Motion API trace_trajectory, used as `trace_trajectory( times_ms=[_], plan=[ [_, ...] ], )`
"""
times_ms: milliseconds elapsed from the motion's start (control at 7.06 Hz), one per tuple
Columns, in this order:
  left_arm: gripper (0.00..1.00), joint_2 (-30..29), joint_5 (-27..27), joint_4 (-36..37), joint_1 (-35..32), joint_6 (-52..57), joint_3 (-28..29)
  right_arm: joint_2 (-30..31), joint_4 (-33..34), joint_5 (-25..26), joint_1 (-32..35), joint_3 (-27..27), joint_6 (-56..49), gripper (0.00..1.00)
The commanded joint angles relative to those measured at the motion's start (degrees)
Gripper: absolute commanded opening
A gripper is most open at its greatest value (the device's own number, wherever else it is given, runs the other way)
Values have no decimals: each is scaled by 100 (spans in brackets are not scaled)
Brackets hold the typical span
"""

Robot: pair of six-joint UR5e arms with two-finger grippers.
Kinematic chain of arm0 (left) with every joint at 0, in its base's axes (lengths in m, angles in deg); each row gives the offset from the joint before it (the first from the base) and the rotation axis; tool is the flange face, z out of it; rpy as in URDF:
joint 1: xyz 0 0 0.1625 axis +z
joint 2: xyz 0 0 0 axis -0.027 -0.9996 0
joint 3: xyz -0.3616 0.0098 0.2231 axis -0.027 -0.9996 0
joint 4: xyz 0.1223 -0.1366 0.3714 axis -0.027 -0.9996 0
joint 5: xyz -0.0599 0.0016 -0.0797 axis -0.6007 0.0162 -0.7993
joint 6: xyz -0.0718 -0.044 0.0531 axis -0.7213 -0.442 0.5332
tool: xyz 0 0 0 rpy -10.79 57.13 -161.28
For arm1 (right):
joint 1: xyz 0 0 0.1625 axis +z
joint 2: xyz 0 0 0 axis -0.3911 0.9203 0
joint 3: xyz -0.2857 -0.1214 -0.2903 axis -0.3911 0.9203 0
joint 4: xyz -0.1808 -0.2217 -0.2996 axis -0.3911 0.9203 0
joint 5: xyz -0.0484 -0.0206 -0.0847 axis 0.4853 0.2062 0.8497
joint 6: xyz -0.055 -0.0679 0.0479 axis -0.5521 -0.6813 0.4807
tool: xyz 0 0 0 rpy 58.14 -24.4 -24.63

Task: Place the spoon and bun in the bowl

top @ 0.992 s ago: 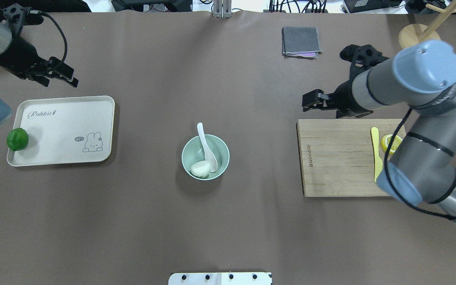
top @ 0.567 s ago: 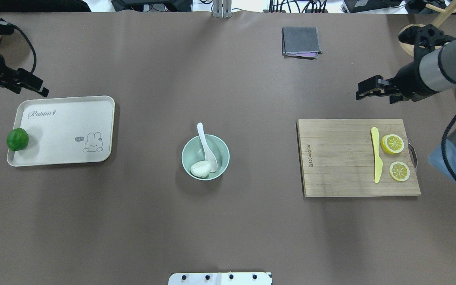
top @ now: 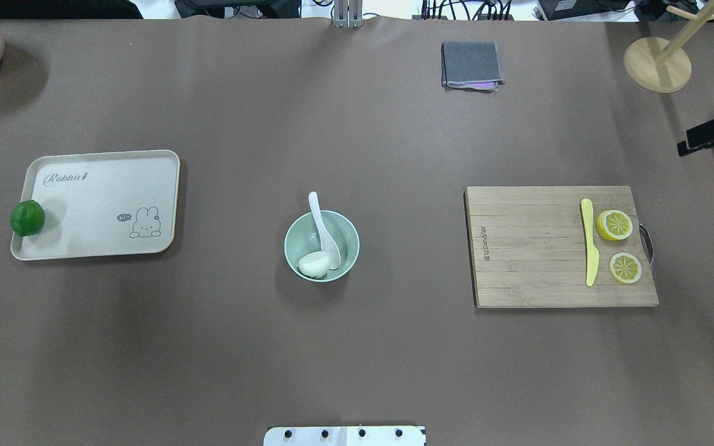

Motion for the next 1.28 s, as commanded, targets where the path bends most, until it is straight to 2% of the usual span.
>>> trace_trajectory(
  times_ms=[0, 142, 425, 708, 992, 1133],
  plan=[
    [98, 421, -304, 228, -1184, 1412, 359, 348, 32, -673, 653, 338, -1498, 100],
    [98, 404, -263, 430, -1321, 1509, 433, 367, 15, -809, 909, 575, -1914, 100],
    [98, 334, -97, 660, -1349, 1501, 389, 480, 15, -644, 964, 622, -1936, 100],
    [98, -199, 36, 1919, -1375, 1492, 215, 709, 6, -240, 1165, 831, -1954, 100],
    [98, 85, 509, 1744, -1367, 1545, 214, 753, -64, -239, 1264, 946, -1989, 100],
    [98, 122, 511, 1342, -1367, 1527, 388, 693, -64, -273, 1264, 1008, -2241, 100]
  ],
)
